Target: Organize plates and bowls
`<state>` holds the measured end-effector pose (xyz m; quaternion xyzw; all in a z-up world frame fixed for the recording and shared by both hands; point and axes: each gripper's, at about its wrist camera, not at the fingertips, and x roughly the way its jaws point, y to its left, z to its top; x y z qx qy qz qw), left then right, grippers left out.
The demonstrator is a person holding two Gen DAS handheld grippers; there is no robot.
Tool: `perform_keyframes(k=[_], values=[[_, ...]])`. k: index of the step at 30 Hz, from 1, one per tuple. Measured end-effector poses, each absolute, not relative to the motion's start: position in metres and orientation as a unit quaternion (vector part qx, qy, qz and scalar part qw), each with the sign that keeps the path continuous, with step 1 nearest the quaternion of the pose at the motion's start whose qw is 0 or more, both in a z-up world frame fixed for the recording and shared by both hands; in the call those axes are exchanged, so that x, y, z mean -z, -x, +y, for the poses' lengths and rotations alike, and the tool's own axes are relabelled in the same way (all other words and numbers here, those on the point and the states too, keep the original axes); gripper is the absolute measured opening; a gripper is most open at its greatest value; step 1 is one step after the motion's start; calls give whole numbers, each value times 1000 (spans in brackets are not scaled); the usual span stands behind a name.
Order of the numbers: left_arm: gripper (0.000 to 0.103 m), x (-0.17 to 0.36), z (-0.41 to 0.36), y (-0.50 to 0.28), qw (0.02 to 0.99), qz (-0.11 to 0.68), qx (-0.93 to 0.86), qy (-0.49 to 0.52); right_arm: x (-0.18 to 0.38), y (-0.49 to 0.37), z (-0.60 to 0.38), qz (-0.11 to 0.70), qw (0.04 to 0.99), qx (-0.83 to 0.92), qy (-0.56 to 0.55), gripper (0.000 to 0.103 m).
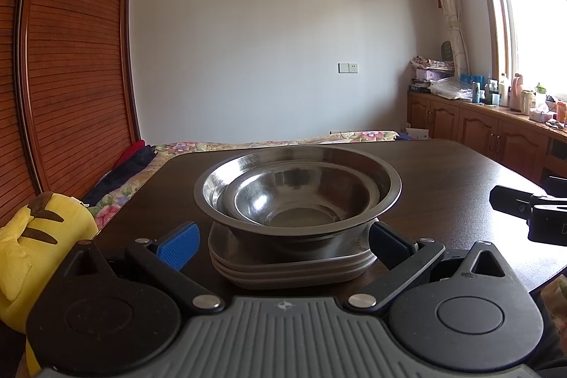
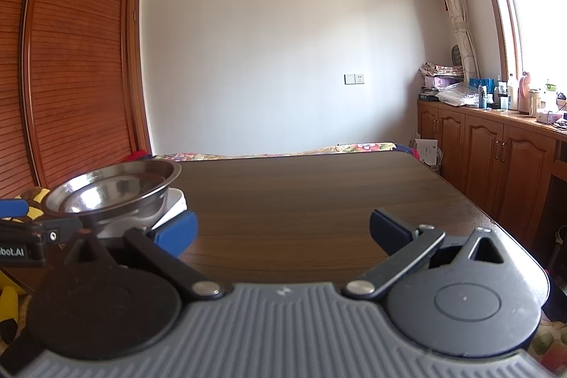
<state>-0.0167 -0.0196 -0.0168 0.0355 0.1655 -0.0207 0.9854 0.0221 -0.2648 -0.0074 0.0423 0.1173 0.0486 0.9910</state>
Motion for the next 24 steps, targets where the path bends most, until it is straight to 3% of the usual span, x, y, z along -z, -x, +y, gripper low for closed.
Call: perform_keyframes(k=[24], values=[[103, 17, -18, 15, 985, 167, 21, -37, 8, -21, -265, 118, 991, -49, -43, 103]])
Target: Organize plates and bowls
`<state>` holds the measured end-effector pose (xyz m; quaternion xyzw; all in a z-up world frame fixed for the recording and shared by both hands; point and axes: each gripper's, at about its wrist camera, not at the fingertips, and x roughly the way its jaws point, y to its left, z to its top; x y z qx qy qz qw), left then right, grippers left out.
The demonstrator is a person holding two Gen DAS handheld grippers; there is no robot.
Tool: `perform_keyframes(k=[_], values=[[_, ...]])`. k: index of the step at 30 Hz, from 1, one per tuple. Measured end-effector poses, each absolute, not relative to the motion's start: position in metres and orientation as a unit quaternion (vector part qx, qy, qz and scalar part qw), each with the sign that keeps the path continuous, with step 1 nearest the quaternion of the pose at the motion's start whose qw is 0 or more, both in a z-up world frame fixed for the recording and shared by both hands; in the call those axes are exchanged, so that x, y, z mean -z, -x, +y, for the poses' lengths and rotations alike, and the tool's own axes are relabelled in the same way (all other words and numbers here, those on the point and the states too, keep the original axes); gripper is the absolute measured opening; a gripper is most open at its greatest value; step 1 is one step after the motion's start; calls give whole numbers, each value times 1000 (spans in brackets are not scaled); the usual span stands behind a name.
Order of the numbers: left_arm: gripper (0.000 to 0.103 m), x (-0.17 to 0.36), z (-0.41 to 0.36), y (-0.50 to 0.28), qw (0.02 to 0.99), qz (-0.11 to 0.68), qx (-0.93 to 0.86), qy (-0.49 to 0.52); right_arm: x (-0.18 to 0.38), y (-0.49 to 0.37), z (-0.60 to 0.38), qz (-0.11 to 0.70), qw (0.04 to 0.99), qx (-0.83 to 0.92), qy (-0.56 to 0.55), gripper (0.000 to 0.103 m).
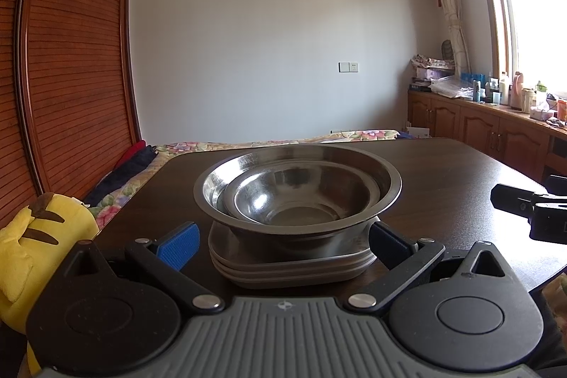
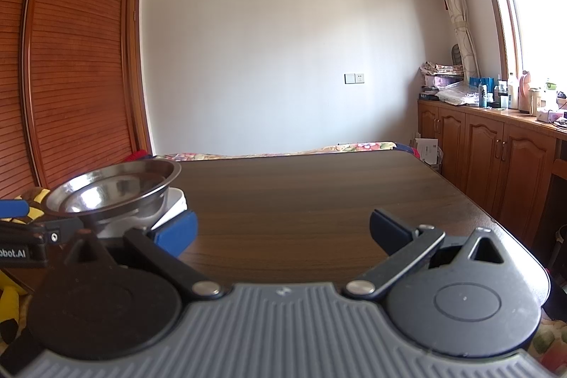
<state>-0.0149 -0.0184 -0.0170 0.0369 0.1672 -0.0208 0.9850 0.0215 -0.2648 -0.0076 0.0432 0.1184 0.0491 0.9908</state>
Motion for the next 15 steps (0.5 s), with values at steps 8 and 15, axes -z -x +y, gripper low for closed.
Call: perform_keyframes(k=[8, 15], values=[[103, 18, -21, 14, 985, 168, 22, -39, 8, -22, -265, 119, 991, -49, -44, 103], [103, 18, -22, 16, 985, 169, 23, -38, 9, -23, -266, 118, 991, -49, -43, 103]])
